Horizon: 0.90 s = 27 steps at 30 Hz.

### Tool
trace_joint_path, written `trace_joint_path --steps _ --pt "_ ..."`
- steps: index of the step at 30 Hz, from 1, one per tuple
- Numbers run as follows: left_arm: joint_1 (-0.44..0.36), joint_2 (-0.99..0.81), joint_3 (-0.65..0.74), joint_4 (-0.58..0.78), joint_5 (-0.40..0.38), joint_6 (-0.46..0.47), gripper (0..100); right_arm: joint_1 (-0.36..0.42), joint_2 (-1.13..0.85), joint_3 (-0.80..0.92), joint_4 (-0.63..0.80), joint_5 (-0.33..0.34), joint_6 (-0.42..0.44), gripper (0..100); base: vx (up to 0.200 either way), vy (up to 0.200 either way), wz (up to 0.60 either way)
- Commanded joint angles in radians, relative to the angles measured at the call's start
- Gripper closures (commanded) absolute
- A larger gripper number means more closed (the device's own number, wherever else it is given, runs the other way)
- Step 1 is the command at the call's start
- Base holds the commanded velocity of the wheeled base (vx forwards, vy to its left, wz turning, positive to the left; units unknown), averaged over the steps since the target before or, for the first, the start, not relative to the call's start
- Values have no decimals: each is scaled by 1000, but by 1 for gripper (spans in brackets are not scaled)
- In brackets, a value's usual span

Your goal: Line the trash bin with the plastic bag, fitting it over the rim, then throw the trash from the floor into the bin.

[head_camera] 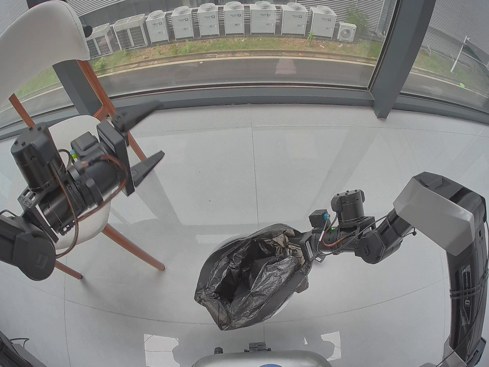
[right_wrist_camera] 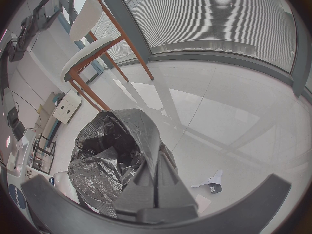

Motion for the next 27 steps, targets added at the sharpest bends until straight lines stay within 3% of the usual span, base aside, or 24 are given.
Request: trace_joint_path --steps 1,3,4,5,8,11,14,15,17,18,19,20,22,24,26,27 --pt "-18 161 57 273 -259 685 0 13 1 -5 -4 -27 0 100 0 0 0" --pt "-15 176 38 342 -259 825 0 24 0 -5 -4 -34 2 100 0 0 0" --pt "-4 211 9 405 -259 985 0 30 0 -3 -4 -36 2 100 0 0 0" --pt "5 233 -15 429 -251 1061 0 32 0 -3 -4 -37 2 100 0 0 0" --pt "8 262 -75 480 -219 1181 0 35 1 -8 -4 -37 2 100 0 0 0" --pt "2 272 -112 528 -203 1201 0 35 3 -8 -4 -37 2 100 0 0 0" --pt "-26 288 -177 718 -153 1153 0 35 3 -8 -4 -39 2 100 0 0 0" --pt "-38 286 -198 768 -139 1117 0 35 3 -8 -4 -39 2 100 0 0 0" --pt "-75 282 -264 897 -121 957 0 36 4 -6 -6 -39 2 100 0 0 0" --pt "-75 282 -264 897 -121 957 0 36 4 -6 -6 -39 2 100 0 0 0" --pt "-90 279 -301 956 -118 836 0 36 4 -8 -6 -41 3 100 0 0 0" --pt "-95 279 -313 965 -116 802 0 38 4 -8 -6 -45 2 100 0 0 0" --pt "-96 291 -321 965 -96 820 0 38 6 -6 -7 -51 2 100 0 0 0" --pt "-99 308 -321 960 -42 908 0 39 6 -6 -7 -51 3 100 0 0 0" --pt "-99 365 -322 959 7 1054 0 39 4 -6 -7 -51 2 100 0 0 0" --pt "-101 372 -324 959 16 1075 0 39 4 -6 -7 -51 2 100 0 0 0"
